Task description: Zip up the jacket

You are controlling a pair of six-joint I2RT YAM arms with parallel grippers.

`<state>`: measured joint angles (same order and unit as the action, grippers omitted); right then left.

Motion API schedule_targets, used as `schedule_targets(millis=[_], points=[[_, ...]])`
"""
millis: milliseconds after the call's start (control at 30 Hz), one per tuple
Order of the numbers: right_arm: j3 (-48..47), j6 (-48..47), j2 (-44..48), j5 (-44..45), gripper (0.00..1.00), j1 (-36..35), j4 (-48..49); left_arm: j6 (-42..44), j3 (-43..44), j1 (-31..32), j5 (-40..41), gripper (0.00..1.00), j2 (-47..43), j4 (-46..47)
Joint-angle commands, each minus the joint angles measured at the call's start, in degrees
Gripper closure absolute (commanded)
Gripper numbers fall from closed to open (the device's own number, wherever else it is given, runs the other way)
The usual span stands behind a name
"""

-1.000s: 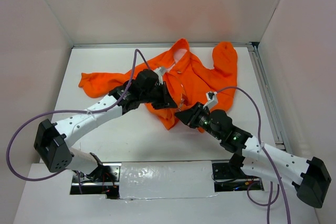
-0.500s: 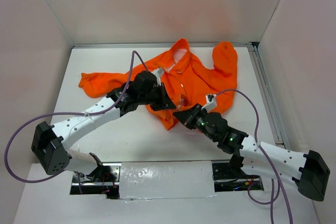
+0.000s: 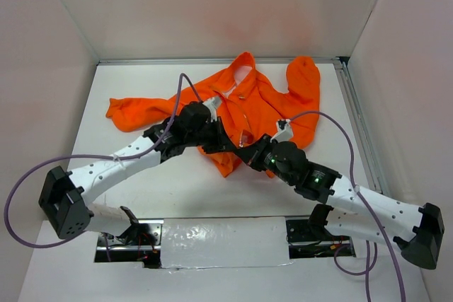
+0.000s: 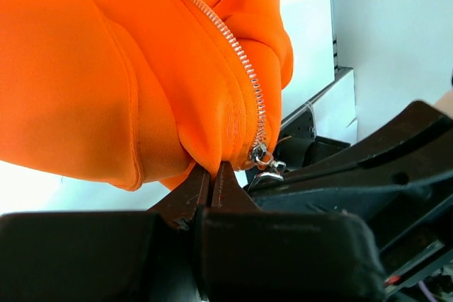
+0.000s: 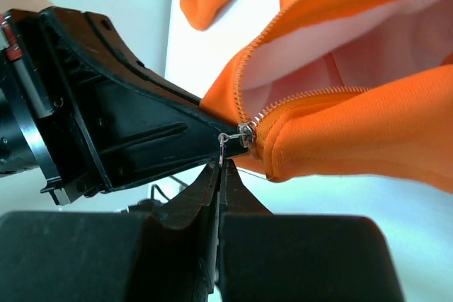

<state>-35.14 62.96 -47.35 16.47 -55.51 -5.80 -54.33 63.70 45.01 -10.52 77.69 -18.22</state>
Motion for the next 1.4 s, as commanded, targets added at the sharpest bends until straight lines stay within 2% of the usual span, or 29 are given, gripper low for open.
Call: schedule_targets(millis=[0,133,233,333,467,733,867,1000,1167,1367], points=[[-5.6,0.1,0.5,-1.3,1.0,0.8,-3.6,4.2,-3.1,0.7,0.7,1.0,-3.2,2.0],[-6.3,2.2,0.7,-1.1,1.0,3.6,-7.1,7.4,-6.3,2.4,1.3,1.0,-6.3,5.5],[-7.1,3.7,0.3,-5.0,1.0,7.7,-10.3,9.7,-7.5,4.1,2.2,1.0,-7.6,5.9],[-5.0,3.1,1.4,-9.5,1.0,9.9,-6.0,12.1,-8.8,5.8,1.6,1.0,-8.2,6.5],[-5.5,-0.4,1.2,-11.2,1.0,12.0,-4.0,12.6,-9.3,7.8,2.3,1.0,-7.2,4.2],[-10.9,-8.6,-1.8,-5.5,1.0,14.5,-14.3,13.5,-11.6,8.2,2.4,1.0,-6.9,2.3],[-10.7,-10.3,-3.7,-1.7,1.0,16.0,-14.1,16.2,-10.3,8.2,0.1,1.0,-5.9,1.4],[-10.7,-12.0,-5.4,-0.8,1.0,18.5,-9.8,17.6,-10.1,8.3,-2.5,1.0,-6.0,1.3],[-13.6,-14.3,-7.3,-0.6,1.0,21.5,-8.7,15.8,-10.5,8.5,-3.1,1.0,-6.7,-3.7],[-14.8,-15.2,-10.0,-2.8,1.0,25.5,-7.1,12.5,-15.3,11.1,-6.3,1.0,-9.5,-7.0]])
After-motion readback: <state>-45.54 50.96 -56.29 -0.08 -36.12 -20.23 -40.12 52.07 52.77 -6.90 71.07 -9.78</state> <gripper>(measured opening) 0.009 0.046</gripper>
